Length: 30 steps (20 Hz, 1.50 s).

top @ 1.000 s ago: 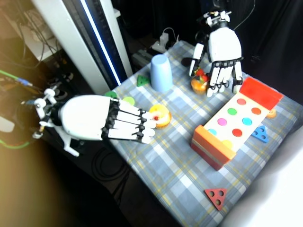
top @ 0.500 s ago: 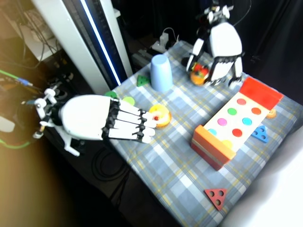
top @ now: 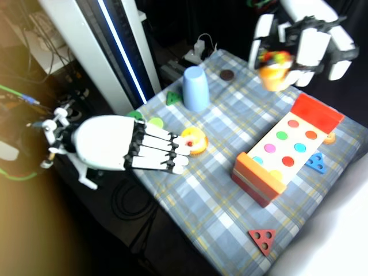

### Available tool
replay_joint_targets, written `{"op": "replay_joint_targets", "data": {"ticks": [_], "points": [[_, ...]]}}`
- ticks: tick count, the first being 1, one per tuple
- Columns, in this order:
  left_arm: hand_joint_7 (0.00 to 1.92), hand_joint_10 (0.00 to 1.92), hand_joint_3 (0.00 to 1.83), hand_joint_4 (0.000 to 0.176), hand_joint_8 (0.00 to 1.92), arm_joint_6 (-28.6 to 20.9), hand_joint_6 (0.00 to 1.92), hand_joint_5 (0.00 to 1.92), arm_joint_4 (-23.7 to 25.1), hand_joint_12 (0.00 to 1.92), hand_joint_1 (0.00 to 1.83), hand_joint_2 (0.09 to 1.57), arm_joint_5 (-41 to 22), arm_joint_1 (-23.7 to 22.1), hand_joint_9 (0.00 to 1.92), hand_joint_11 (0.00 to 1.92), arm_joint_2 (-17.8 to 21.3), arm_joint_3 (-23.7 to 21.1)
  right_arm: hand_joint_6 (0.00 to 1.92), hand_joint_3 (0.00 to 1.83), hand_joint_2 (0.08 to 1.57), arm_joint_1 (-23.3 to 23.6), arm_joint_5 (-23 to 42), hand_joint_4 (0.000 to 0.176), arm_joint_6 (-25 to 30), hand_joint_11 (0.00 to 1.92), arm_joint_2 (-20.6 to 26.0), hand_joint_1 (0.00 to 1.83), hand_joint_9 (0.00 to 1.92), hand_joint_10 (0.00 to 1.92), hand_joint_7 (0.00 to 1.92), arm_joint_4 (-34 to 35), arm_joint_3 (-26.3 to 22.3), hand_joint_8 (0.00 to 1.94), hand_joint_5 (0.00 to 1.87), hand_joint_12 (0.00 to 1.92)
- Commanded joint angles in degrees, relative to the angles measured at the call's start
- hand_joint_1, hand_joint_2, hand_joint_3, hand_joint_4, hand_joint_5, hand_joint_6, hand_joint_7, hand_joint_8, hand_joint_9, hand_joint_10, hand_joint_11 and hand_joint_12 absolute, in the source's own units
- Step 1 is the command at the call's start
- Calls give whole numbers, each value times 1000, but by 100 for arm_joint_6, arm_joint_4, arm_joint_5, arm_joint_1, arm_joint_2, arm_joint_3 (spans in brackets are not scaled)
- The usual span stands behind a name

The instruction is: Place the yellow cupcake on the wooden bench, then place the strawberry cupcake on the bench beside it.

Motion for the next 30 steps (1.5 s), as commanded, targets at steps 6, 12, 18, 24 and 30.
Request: {"op": "replay_joint_targets", "data": {"ticks": [6,12,18,24,30], "points": [[1115,77,0,0,906,2017,716,1053,-1811,1157,1249,1074,490,-461,1057,256,-885,1046,3,0,1293,106,639,61,53,130,-76,671,485,2,555,151,91,0,725,885],[941,12,0,0,1164,3987,959,921,-3555,1096,1205,1144,788,-465,965,114,-1442,1666,1,0,1281,130,640,79,71,114,-122,663,500,8,576,113,130,5,708,927],[785,0,2,27,1326,4603,1093,885,-3941,1057,1165,1193,847,-373,833,72,-1423,1652,0,3,1297,129,638,75,92,95,-124,640,484,0,562,112,134,0,696,912],[650,0,0,70,3,4817,5,615,-4052,822,846,1114,894,-268,651,29,-1459,1650,2,1,1302,131,640,77,119,109,-147,603,487,3,570,113,157,3,690,910],[625,0,0,51,0,4819,0,605,-4081,562,958,1238,969,-130,726,216,-1463,1636,2,0,1285,131,640,87,164,121,-153,703,484,1,546,113,179,0,680,833]]}}
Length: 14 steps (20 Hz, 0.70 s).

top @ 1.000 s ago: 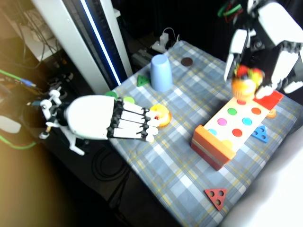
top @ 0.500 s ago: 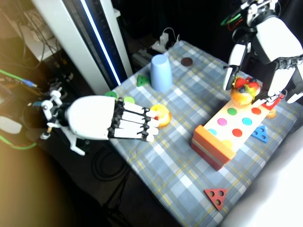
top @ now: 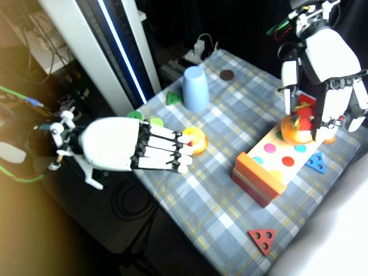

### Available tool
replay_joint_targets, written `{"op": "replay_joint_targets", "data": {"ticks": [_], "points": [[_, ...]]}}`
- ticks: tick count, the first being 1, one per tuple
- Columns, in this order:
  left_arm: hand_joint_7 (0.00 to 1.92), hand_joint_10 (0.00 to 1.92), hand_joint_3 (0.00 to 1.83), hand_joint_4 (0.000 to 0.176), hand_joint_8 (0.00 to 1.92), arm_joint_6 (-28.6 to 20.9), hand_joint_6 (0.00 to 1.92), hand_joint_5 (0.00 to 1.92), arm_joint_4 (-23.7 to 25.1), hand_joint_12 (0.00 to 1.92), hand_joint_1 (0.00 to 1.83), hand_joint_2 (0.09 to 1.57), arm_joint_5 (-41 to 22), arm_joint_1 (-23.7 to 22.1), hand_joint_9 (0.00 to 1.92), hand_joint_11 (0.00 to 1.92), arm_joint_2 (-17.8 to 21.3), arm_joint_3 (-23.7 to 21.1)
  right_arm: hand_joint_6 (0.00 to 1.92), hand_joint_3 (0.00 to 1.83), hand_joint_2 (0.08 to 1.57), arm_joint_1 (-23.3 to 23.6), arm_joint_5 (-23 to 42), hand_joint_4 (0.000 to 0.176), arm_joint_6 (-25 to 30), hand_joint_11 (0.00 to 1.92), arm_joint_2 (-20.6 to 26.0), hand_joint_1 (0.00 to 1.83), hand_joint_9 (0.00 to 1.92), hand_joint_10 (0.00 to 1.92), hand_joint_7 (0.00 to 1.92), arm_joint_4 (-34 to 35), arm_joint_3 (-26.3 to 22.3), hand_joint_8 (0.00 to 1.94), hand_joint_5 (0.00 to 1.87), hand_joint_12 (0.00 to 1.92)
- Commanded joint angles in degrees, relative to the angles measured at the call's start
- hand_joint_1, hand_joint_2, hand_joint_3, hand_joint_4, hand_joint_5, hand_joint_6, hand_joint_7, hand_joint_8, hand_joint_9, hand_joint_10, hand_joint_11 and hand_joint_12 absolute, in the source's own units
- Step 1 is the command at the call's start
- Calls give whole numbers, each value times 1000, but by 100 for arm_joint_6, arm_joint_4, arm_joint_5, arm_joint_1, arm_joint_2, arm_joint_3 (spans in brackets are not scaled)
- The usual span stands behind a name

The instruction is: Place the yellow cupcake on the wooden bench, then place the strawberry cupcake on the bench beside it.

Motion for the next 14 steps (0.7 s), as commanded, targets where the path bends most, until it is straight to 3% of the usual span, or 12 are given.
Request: {"op": "replay_joint_targets", "data": {"ticks": [1,2,3,4,5,6,7,9,10,12,13,14], "points": [[595,0,0,66,0,10,0,576,50,525,945,1189,-271,-5,665,177,4,-5,1,0,1284,92,642,93,38,115,-20,688,476,0,535,184,24,0,677,825],[595,0,0,66,0,10,0,576,48,525,945,1189,-274,2,665,177,18,-25,1,0,1284,91,642,93,42,115,-20,688,476,0,535,184,24,0,677,825],[537,0,0,81,0,10,0,481,54,568,945,1093,-324,6,613,180,69,-94,0,0,1284,91,643,98,45,121,-20,690,478,2,531,184,24,1,671,822],[416,0,5,138,0,10,0,312,98,702,753,1026,-448,19,490,90,144,-206,2,0,1282,91,643,97,45,132,-20,685,490,6,544,184,27,6,673,825],[416,0,5,138,0,-30,0,312,183,702,753,1026,-507,20,490,90,185,-266,2,0,1282,91,645,97,45,132,-20,685,490,6,544,184,27,6,673,825],[194,0,0,174,0,-135,0,91,319,655,701,935,-598,20,264,3,262,-366,1,0,1282,92,646,100,45,117,-19,680,492,5,551,184,27,5,670,826],[97,6,0,176,7,-335,0,17,484,447,672,913,-651,20,158,0,313,-424,0,0,1287,92,647,99,45,90,-19,668,474,1,538,184,27,2,666,869],[42,6,0,176,2,-1137,0,0,1053,257,576,898,-794,26,105,0,447,-555,4,0,1283,92,649,91,49,107,-19,669,479,4,550,185,25,5,679,892],[52,7,6,176,4,-1413,0,0,1238,398,479,965,-868,26,136,0,500,-606,1,0,1282,92,652,93,55,81,-19,684,467,0,535,186,25,1,665,885],[10,2,1,176,0,-1953,0,0,1661,320,497,962,-1066,36,89,0,607,-727,1,0,1272,94,671,93,59,57,-19,712,462,0,528,188,24,0,650,880],[1,0,0,176,0,-2446,0,0,2029,208,557,948,-1249,88,48,0,713,-852,0,0,1265,107,682,107,59,57,-24,710,463,1,528,188,24,0,637,883],[0,0,2,176,0,-3394,0,0,2608,170,498,843,-1610,219,1,0,904,-1070,0,0,1230,147,693,106,59,68,-42,713,461,0,520,188,27,0,602,894]]}}
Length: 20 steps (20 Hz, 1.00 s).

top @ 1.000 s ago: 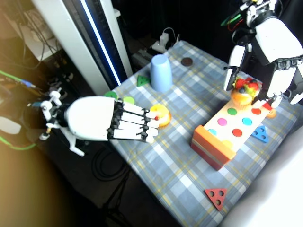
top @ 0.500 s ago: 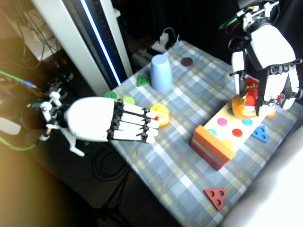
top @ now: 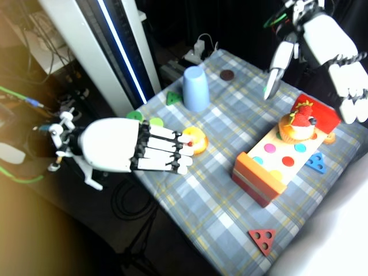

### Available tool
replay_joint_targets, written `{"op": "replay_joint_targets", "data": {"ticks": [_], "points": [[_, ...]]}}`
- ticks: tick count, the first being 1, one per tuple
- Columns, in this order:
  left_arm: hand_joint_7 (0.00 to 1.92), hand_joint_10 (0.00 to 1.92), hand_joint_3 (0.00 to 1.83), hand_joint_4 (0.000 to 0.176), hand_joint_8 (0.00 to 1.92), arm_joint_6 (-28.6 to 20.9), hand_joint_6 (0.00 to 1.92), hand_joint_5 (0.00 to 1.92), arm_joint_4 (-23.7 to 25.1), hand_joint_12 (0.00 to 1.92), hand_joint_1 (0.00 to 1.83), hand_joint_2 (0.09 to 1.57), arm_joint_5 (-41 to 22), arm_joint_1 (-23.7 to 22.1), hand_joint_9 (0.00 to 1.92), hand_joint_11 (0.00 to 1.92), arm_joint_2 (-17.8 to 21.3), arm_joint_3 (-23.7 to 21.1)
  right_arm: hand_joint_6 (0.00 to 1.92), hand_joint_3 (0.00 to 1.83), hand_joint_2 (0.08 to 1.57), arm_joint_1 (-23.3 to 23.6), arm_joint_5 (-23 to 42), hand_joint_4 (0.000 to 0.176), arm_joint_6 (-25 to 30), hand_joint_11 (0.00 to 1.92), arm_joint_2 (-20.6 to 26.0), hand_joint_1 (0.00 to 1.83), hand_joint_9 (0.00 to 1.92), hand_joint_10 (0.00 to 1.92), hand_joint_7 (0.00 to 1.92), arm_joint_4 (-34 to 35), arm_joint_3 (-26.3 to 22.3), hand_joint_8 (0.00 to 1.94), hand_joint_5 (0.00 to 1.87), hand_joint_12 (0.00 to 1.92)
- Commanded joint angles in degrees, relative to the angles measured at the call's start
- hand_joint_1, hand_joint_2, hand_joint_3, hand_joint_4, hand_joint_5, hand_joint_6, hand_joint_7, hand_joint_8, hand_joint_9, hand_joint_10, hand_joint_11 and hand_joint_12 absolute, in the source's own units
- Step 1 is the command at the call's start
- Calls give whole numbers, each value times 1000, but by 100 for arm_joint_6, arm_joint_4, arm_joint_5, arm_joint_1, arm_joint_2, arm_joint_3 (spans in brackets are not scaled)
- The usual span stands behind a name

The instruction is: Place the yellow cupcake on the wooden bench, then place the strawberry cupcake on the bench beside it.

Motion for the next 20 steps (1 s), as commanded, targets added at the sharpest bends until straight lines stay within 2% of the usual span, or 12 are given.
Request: {"op": "replay_joint_targets", "data": {"ticks": [1,2,5,6,9,11,13,14,15,16,18,20], "points": [[0,0,0,176,0,-480,0,0,342,178,576,824,-959,63,0,0,134,-114,0,0,1200,128,688,94,34,41,-34,679,454,0,514,178,30,0,582,915],[0,0,0,176,0,-1078,0,0,719,118,622,825,-1404,255,0,0,323,-351,0,0,1150,191,687,65,34,24,-75,719,447,0,503,156,60,0,567,961],[0,0,0,176,0,-2469,0,0,1431,111,617,849,-2849,1030,0,0,935,-1141,0,0,1073,405,542,58,53,32,-172,781,454,2,490,-27,147,1,522,1013],[0,0,0,176,0,-2838,0,0,1567,285,713,855,-3159,1259,0,0,1074,-1322,0,0,1022,471,440,76,104,52,-206,791,472,7,491,-121,180,0,480,1029],[0,0,1,176,0,-4086,0,0,1683,10,994,861,-4104,2099,0,0,1287,-1600,0,0,921,712,95,96,708,93,-446,866,474,2,476,-616,477,0,447,971],[0,0,2,176,0,-4797,0,0,1736,0,963,862,-4492,2501,0,0,1298,-1617,0,0,898,855,-126,98,902,109,-572,843,480,3,457,-902,587,0,420,971],[0,0,3,176,0,-4958,0,0,1772,0,846,865,-4581,2566,0,0,1298,-1622,1,0,906,949,-239,67,904,240,-610,803,645,43,563,-1030,597,9,442,1079],[0,0,4,176,0,-4989,0,0,1777,0,801,868,-4633,2597,0,0,1296,-1636,0,0,915,1046,-350,57,909,257,-655,781,750,88,649,-1164,605,22,452,1325],[0,0,1,176,0,-4990,0,0,1764,0,780,860,-4656,2616,0,0,1296,-1647,1,2,929,1135,-461,45,916,193,-712,739,667,39,601,-1308,621,4,461,1228],[0,0,0,176,0,-4998,0,0,1738,0,771,858,-4658,2629,0,0,1296,-1648,1,0,915,1258,-644,54,942,162,-808,778,587,7,552,-1541,662,0,473,1039],[0,0,1,176,0,-5015,0,0,1720,0,795,861,-4667,2651,0,0,1292,-1648,1,0,861,1383,-857,101,976,94,-937,951,513,0,484,-1772,730,0,481,1017],[0,0,0,176,0,-5082,0,0,1718,0,794,853,-4700,2687,0,0,1293,-1648,0,0,872,1442,-1034,93,995,72,-1023,935,522,2,489,-1914,784,1,480,1121]]}}
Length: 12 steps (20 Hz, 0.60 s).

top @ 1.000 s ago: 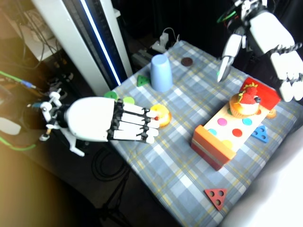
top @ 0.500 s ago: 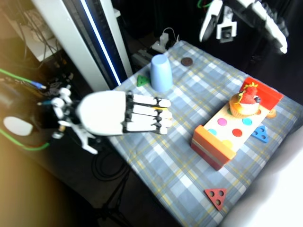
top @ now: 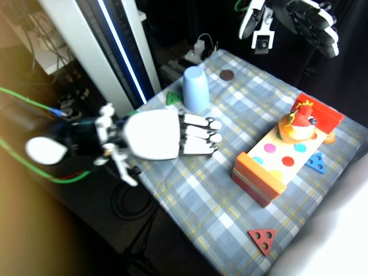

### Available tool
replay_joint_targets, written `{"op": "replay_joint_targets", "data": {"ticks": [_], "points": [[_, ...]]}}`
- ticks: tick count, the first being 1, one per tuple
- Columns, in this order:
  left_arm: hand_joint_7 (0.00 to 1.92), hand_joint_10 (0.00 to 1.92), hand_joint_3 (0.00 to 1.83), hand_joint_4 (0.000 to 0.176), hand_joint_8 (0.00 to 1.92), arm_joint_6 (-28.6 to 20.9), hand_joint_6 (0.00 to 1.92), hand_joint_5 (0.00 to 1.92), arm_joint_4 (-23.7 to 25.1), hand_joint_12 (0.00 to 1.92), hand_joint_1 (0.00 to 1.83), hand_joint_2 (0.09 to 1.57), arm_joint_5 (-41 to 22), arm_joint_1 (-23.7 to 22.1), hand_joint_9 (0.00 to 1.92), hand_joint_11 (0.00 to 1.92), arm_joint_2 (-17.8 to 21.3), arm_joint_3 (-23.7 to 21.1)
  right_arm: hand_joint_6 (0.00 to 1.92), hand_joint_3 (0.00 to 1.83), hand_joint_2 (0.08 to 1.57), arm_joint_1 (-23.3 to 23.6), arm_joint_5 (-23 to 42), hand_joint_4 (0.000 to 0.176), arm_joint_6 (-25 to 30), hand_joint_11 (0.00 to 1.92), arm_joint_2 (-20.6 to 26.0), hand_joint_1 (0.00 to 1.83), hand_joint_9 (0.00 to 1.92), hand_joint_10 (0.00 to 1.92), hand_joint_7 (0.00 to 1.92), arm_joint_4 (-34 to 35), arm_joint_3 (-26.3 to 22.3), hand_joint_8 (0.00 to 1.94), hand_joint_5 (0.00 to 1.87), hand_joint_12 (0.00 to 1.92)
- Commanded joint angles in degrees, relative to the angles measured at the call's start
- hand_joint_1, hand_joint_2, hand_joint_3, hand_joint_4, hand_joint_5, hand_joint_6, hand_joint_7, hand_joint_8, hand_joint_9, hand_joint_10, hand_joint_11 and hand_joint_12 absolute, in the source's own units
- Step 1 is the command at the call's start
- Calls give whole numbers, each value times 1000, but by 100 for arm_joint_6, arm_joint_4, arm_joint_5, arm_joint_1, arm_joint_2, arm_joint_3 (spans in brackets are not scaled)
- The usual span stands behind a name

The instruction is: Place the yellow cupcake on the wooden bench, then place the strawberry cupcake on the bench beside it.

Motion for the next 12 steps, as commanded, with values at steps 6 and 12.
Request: {"op": "replay_joint_targets", "data": {"ticks": [6,12], "points": [[0,0,0,176,0,-162,0,0,65,0,744,855,-787,-21,0,0,5,11,24,0,924,100,234,0,43,591,-67,1049,567,1541,574,160,112,990,795,1888],[0,0,0,176,0,-211,0,0,62,0,718,849,-806,11,0,0,6,21,638,2,1045,100,229,0,46,702,-91,1280,918,1076,1182,158,138,815,1052,1527]]}}
